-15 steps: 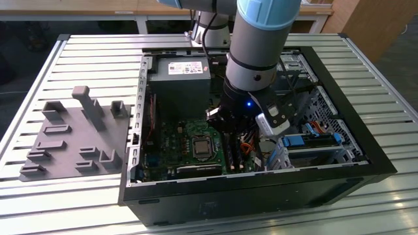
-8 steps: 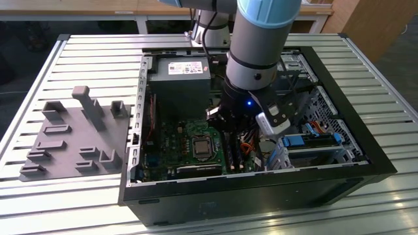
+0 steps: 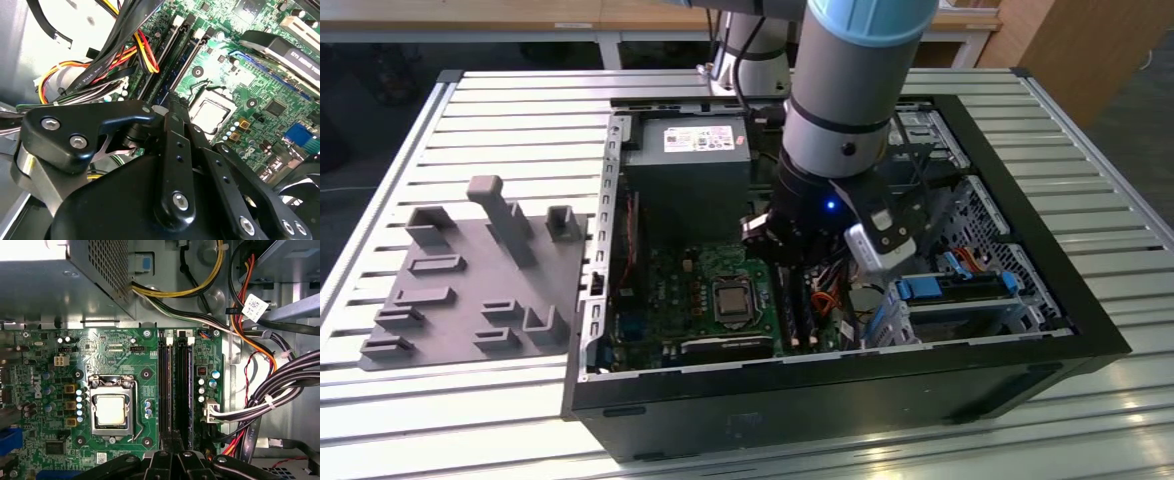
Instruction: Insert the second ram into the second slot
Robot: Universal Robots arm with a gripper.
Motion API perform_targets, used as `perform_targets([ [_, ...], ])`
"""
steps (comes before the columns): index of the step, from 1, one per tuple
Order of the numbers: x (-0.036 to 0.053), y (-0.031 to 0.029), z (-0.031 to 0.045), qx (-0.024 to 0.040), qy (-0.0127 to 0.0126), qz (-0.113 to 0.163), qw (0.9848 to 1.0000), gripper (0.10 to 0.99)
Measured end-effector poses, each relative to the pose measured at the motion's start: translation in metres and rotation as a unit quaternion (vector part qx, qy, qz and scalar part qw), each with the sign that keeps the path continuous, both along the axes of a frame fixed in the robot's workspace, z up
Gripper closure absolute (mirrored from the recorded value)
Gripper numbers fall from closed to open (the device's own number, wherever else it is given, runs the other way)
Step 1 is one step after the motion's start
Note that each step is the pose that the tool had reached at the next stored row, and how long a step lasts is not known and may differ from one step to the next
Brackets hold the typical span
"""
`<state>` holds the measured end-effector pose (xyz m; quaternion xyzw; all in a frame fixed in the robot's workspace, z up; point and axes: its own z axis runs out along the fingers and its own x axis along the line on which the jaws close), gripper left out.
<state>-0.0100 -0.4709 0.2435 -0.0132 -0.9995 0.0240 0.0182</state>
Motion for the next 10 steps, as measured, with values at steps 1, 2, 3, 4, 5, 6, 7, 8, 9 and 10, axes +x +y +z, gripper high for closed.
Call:
perform_targets([
  [1, 0.0, 0.0, 0.0002, 0.0001, 0.0, 0.0, 1.0, 0.98],
  [2, 0.0, 0.0, 0.0008, 0.0, 0.0, 0.0, 1.0, 0.98],
  [3, -0.0001, 0.0, 0.0014, 0.0, 0.0, 0.0, 1.0, 0.98],
  [4, -0.0002, 0.0, 0.0019, 0.0, 0.0, 0.0, 1.0, 0.98],
  [5, -0.0002, 0.0001, 0.0019, 0.0002, 0.0, 0.0, 1.0, 0.98],
  [6, -0.0002, 0.0001, 0.0019, 0.0003, -0.0001, 0.0, 1.0, 0.98],
  [7, -0.0002, 0.0, 0.002, 0.0002, -0.0001, 0.0, 1.0, 0.98],
  [8, -0.0003, 0.0, 0.0022, 0.0, 0.0, 0.0, 1.0, 0.98],
  [9, -0.0003, 0.0, 0.0022, 0.0001, 0.0, 0.0, 1.0, 0.98],
  [10, -0.0003, 0.0, 0.0023, 0.0001, 0.0, 0.0, 1.0, 0.98],
])
